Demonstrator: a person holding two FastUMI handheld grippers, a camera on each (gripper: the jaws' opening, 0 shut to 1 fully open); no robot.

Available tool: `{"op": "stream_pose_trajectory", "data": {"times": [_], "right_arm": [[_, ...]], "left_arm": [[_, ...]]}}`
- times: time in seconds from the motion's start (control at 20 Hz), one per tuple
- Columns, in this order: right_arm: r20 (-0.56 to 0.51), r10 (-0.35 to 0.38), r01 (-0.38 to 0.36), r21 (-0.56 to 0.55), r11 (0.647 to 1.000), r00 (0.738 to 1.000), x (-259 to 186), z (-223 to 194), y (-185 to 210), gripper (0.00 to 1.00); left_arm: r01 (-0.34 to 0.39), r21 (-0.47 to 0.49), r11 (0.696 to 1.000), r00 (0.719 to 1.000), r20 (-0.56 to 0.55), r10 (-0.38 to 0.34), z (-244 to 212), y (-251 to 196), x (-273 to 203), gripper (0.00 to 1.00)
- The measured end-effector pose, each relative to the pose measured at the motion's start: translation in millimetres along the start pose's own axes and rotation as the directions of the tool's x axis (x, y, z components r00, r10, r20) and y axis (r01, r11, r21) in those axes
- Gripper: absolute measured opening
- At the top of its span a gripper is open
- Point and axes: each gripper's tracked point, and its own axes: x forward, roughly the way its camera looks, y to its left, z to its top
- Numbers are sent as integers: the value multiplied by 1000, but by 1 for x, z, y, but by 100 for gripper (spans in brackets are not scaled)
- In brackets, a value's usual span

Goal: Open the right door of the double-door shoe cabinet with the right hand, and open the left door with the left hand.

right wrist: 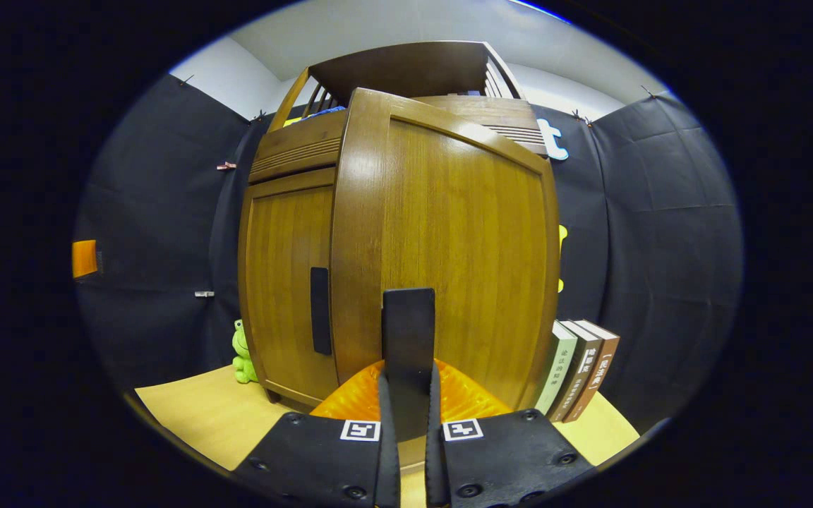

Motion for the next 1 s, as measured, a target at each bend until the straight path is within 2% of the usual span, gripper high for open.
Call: {"op": "stream_pose_trajectory", "data": {"times": [0.05,0.4,0.75,0.8,0.85,1.0], "right_arm": [[2,-5,5,-1,1000,1000,-6,1,-6,17],[10,-67,67,-2,998,998,-35,2,-40,17],[4,-173,173,-15,985,985,-59,6,-80,16],[2,-183,183,-20,983,983,-62,7,-85,21],[2,-196,196,-23,980,981,-64,7,-90,16],[15,-250,251,-25,968,968,-73,11,-114,16]], "left_arm": [[5,-4,1000,1000,0,-5,0,-4,1,95],[51,-11,999,999,-9,-51,-5,-29,1,95],[100,-25,995,994,-30,-100,-14,-51,5,95],[104,-29,994,994,-33,-105,-15,-53,7,95],[107,-31,994,994,-35,-108,-16,-54,8,95],[113,-34,993,992,-47,-115,-20,-60,12,95]]}}
